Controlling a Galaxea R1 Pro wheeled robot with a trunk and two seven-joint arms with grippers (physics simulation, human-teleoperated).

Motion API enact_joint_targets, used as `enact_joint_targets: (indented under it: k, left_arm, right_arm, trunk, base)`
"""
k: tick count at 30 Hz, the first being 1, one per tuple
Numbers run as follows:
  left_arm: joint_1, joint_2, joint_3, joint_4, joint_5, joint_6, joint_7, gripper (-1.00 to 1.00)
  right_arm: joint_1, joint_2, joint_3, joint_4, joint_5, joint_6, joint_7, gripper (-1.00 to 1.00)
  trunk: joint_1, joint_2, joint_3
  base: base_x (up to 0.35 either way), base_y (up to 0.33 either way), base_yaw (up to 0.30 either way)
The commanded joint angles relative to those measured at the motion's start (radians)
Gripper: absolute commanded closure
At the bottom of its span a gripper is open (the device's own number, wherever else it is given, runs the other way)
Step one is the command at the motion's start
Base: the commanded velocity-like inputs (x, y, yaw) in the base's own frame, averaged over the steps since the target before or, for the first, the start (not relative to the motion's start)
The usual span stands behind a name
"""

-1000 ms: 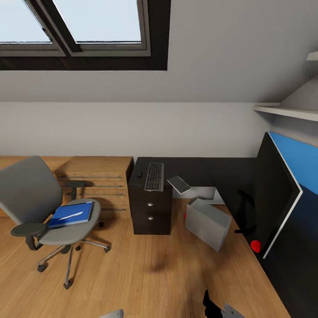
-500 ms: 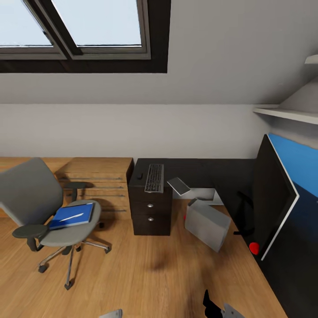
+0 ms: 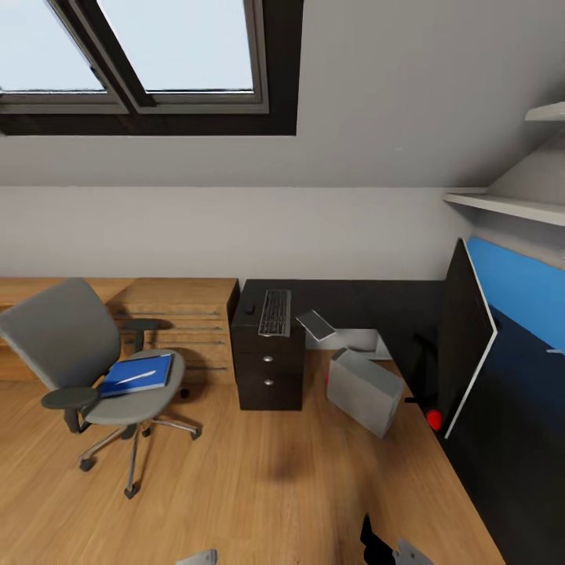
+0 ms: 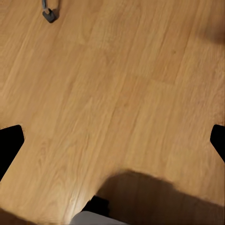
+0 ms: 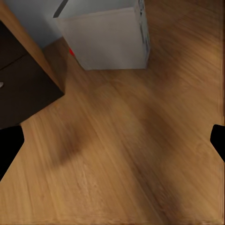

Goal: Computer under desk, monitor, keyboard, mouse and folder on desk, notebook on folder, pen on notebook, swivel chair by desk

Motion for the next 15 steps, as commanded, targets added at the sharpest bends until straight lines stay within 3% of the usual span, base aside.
enact_joint_targets:
  k: [1,9,15]
  left_arm:
    - [-0.001,0.001,-0.008,0.0,0.011,-0.007,0.006,-1.0]
    - [-0.001,0.0,-0.008,0.0,0.01,-0.008,0.006,-1.0]
    - [-0.001,0.0,-0.007,0.0,0.01,-0.008,0.006,-1.0]
  right_arm:
    - [-0.001,0.0,-0.008,0.001,0.0,-0.003,0.005,-1.0]
    - [-0.001,0.0,-0.007,0.001,0.009,-0.003,0.007,-1.0]
    - [-0.001,0.0,-0.007,0.004,0.029,-0.003,0.007,-1.0]
  trunk:
    - [-0.004,0.006,0.002]
    - [-0.035,0.062,0.027]
    - [-0.058,0.104,0.046]
  base:
    - [-0.325,0.0,0.0]
    - [-0.312,0.0,0.0]
    - [-0.066,0.0,0.0]
